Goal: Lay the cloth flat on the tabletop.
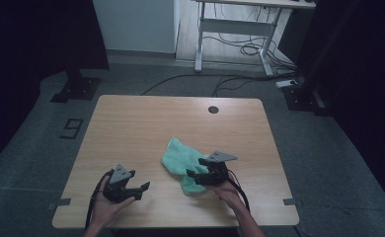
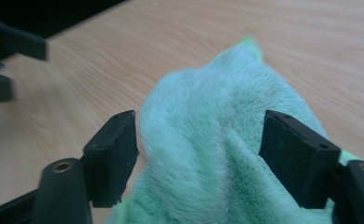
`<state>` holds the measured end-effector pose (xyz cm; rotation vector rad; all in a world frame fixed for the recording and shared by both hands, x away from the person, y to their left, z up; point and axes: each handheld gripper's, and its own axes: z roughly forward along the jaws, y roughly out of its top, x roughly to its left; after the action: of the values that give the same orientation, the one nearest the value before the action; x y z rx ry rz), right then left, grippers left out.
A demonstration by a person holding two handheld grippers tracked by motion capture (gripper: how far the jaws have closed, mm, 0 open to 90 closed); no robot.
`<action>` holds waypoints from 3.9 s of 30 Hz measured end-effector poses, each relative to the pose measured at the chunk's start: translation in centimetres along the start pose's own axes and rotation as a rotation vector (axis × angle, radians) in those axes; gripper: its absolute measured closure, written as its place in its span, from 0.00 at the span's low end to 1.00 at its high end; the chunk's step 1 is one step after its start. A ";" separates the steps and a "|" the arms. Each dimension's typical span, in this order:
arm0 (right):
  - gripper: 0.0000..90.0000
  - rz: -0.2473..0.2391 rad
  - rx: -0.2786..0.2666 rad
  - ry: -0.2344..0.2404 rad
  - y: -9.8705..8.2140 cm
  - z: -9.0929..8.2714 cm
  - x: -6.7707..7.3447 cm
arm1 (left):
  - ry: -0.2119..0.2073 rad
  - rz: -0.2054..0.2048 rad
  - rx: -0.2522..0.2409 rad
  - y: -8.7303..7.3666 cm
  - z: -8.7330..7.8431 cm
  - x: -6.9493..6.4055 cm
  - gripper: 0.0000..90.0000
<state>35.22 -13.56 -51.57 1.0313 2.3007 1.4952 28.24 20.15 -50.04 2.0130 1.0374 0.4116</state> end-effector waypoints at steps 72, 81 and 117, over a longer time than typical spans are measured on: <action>0.94 -0.020 0.164 -0.153 -2.6 0.6 -6.0 | 0.027 -0.009 0.146 8.2 16.2 4.0 0.59; 0.94 -0.009 0.161 -0.167 -2.6 0.3 -6.2 | 0.067 0.029 0.133 6.8 15.1 2.9 0.62; 0.93 0.021 0.136 -0.186 -2.6 -0.3 -7.1 | 0.043 0.025 0.113 6.9 15.4 3.9 0.80</action>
<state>39.17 -19.06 -55.05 1.1789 2.2912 1.2074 43.44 12.98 -54.39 2.1274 1.0839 0.4202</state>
